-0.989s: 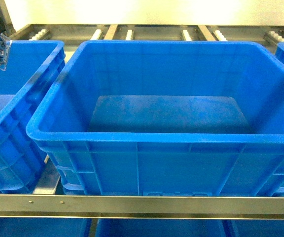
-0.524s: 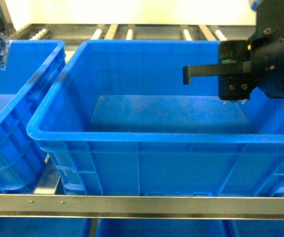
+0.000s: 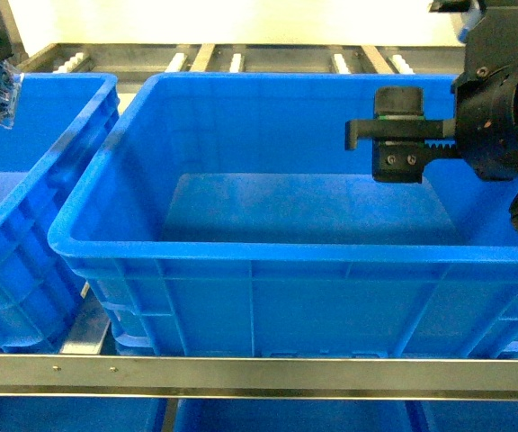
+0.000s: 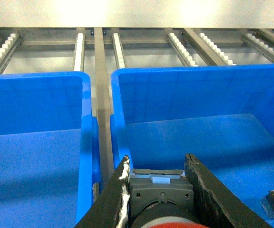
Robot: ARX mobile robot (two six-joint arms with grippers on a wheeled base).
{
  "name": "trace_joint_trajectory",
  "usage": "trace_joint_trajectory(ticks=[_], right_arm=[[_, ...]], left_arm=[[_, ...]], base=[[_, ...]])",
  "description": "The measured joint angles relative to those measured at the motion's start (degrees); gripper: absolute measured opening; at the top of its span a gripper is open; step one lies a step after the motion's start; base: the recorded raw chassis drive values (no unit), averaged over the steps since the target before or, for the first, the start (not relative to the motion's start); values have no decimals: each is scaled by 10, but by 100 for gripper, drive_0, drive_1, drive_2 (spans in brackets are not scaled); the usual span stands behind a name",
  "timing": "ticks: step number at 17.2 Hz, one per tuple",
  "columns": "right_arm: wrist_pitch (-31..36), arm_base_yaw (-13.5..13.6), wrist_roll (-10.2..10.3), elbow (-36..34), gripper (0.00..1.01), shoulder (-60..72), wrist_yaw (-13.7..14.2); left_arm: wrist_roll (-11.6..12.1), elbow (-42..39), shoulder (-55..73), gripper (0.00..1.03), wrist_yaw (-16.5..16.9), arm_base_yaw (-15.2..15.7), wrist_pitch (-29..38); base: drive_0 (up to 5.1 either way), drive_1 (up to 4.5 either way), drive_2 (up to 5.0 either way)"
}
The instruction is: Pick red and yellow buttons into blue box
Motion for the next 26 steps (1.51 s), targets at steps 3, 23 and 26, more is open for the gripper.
trace_joint_trajectory(ticks=[3,23,26], right_arm=[[46,0,-16,-30,97,-24,26],[-25,-190,-112,-399,98,-764,10],[-25,-190,-112,-399,98,-764,10]], left_arm=[[0,0,0,27,0,0,0],[-1,1,2,27,-18,-8,0],[-6,32,42,27,-29,-15,-4]], base=[[0,0,0],[0,0,0],[0,0,0]])
